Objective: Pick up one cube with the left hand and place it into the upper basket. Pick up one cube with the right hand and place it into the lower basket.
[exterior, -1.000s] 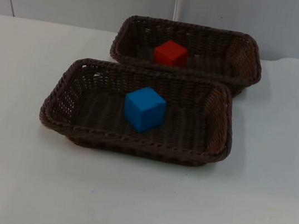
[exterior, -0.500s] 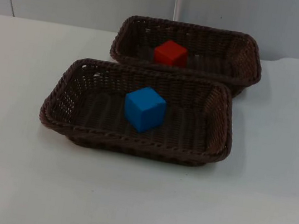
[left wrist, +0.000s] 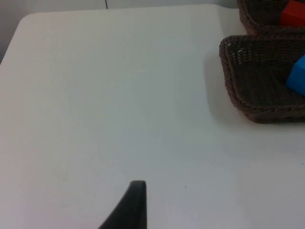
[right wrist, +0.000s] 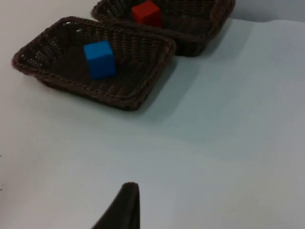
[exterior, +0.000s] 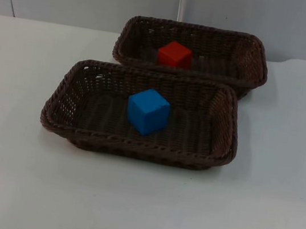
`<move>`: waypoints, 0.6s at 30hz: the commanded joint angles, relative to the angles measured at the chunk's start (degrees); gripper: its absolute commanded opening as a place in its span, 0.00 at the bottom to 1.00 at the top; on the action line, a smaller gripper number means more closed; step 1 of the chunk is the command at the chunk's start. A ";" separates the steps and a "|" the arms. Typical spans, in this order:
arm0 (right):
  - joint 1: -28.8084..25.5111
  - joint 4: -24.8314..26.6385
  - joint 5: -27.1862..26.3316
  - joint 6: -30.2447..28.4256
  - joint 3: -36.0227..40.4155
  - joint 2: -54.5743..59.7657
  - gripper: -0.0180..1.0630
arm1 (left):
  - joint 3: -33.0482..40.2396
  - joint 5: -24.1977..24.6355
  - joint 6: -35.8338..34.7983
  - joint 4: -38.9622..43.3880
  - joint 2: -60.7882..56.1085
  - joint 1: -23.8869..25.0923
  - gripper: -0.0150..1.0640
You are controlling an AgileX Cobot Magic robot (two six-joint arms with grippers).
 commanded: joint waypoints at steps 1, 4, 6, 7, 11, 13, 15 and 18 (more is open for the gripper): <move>-2.49 0.06 -0.01 -0.11 0.46 -0.20 0.99 | 0.27 -0.49 0.02 -0.19 -0.21 0.22 0.99; -4.95 0.06 -0.01 -0.11 0.46 -0.20 0.99 | 0.27 -0.49 0.02 -0.19 -0.21 0.22 0.99; -6.69 0.06 -0.01 -0.11 0.46 -0.20 0.99 | 0.27 -0.49 0.02 -0.19 -0.21 0.22 0.99; -8.00 0.06 -0.01 -0.11 0.46 -0.20 0.99 | 0.27 -0.49 0.02 -0.19 -0.21 0.22 0.99; -12.13 0.06 -0.01 -0.11 0.46 -0.20 0.99 | 0.27 -0.49 0.02 -0.19 -0.21 0.22 0.99; -13.71 0.06 -0.01 -0.11 0.46 -0.20 0.99 | 0.27 -0.49 0.02 -0.19 -0.21 0.22 0.99; -15.16 0.06 -0.01 -0.11 0.46 -0.20 0.99 | 0.27 -0.49 0.02 -0.19 -0.21 0.22 0.99; -16.38 0.06 -0.01 -0.11 0.46 -0.20 0.99 | 0.27 -0.49 0.02 -0.19 -0.21 0.22 0.99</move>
